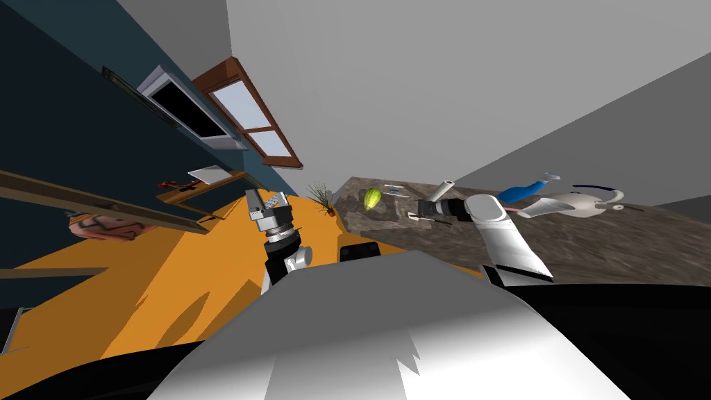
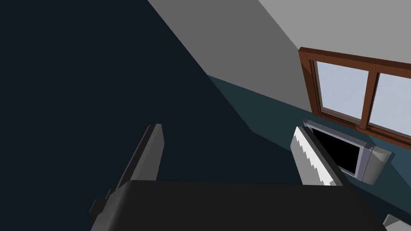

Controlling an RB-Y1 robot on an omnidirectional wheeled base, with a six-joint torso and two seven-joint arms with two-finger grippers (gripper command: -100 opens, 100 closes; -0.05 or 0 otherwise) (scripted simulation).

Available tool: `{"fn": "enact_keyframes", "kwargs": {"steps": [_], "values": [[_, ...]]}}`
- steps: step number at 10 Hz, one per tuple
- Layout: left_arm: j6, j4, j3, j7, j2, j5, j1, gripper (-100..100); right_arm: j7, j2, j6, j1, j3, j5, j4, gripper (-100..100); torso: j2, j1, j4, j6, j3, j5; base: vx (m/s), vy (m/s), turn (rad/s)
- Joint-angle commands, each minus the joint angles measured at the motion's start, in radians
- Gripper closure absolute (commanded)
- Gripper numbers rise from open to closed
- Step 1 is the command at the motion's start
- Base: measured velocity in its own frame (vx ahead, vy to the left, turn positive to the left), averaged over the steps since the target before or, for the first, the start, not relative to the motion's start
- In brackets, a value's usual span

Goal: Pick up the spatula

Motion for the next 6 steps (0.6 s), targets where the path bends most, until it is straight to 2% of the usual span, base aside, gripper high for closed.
{"fn": "enact_keyframes", "kwargs": {"steps": [1, 2, 3, 4, 5, 6], "values": [[0.000, 0.000, 0.000, 0.000, 0.000, 0.000, 0.000, 0, -0.001, -0.006, -0.005, -0.002, -0.001, 0.030, 0.008, -100, 0.000, 0.000, 0.000, 0.000, 0.000, 0.000, 0.001, 0.007, -0.001], [0.000, 0.000, 0.000, 0.000, 0.000, 0.000, 0.000, 0, 0.001, -0.023, -0.021, -0.008, 0.003, 0.069, 0.053, -100, 0.000, -0.001, 0.000, 0.000, 0.000, 0.000, 0.006, 0.018, 0.079], [0.000, 0.000, 0.000, 0.000, 0.000, 0.000, 0.000, 0, 0.001, -0.023, -0.021, -0.008, 0.003, 0.094, 0.053, -100, 0.000, 0.000, 0.000, 0.000, 0.000, 0.000, 0.006, 0.018, 0.059], [0.000, 0.000, 0.000, 0.000, 0.000, 0.000, 0.000, 0, 0.003, -0.040, -0.037, -0.014, 0.008, 0.123, 0.096, -100, 0.000, 0.000, 0.000, 0.000, 0.000, 0.000, 0.005, 0.027, 0.096], [0.000, 0.000, 0.000, 0.000, 0.000, 0.000, 0.000, 0, 0.003, -0.040, -0.037, -0.014, 0.008, 0.152, 0.096, -100, 0.000, 0.000, 0.000, 0.000, 0.000, 0.000, 0.007, 0.021, 0.046], [0.000, 0.000, 0.000, 0.000, 0.000, 0.000, 0.000, 0, 0.005, -0.057, -0.052, -0.020, 0.014, 0.182, 0.138, -100, 0.000, 0.000, 0.000, 0.000, 0.000, 0.000, 0.011, 0.022, 0.087]]}}
